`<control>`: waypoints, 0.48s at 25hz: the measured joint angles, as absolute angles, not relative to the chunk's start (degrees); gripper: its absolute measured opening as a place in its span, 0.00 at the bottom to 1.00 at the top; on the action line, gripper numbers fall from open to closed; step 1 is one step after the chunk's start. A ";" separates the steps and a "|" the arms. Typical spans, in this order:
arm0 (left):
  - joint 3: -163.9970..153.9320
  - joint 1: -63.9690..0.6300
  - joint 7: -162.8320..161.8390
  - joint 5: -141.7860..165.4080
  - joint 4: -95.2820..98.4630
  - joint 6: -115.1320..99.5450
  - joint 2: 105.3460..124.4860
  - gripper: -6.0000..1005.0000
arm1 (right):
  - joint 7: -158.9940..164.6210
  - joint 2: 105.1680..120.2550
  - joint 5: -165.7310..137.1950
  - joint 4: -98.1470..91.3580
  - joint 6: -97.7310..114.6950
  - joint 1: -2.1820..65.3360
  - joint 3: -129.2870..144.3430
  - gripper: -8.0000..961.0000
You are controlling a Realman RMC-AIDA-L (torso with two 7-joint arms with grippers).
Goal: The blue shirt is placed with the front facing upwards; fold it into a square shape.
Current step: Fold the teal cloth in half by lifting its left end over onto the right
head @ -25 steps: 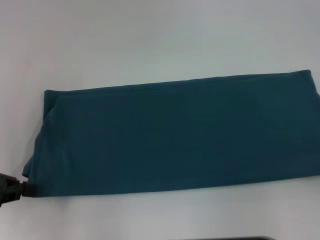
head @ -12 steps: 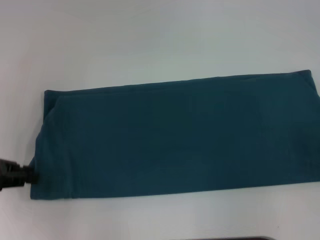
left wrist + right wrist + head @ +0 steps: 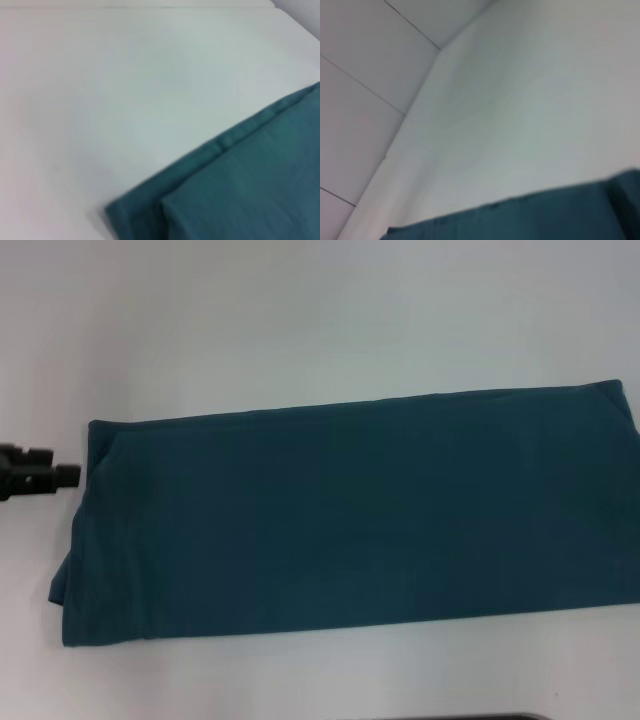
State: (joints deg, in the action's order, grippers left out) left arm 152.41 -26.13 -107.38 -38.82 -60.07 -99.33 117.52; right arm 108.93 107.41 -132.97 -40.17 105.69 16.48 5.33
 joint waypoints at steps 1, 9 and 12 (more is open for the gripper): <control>152.41 -26.37 -107.35 -38.86 -60.16 -98.49 117.96 0.48 | 107.79 107.54 -131.94 -40.17 105.44 16.94 5.29 0.67; 152.65 -26.88 -106.24 -46.34 -58.62 -92.07 120.23 0.54 | 97.86 108.67 -122.61 -39.44 102.66 17.48 5.16 0.73; 152.64 -26.65 -106.07 -49.56 -57.76 -90.46 120.53 0.54 | 96.27 108.96 -120.31 -39.39 101.50 17.50 5.13 0.73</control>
State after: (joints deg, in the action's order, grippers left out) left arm 152.64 -26.65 -106.07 -49.56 -57.76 -90.46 120.53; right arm 96.27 108.96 -120.30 -39.39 101.50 17.50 5.13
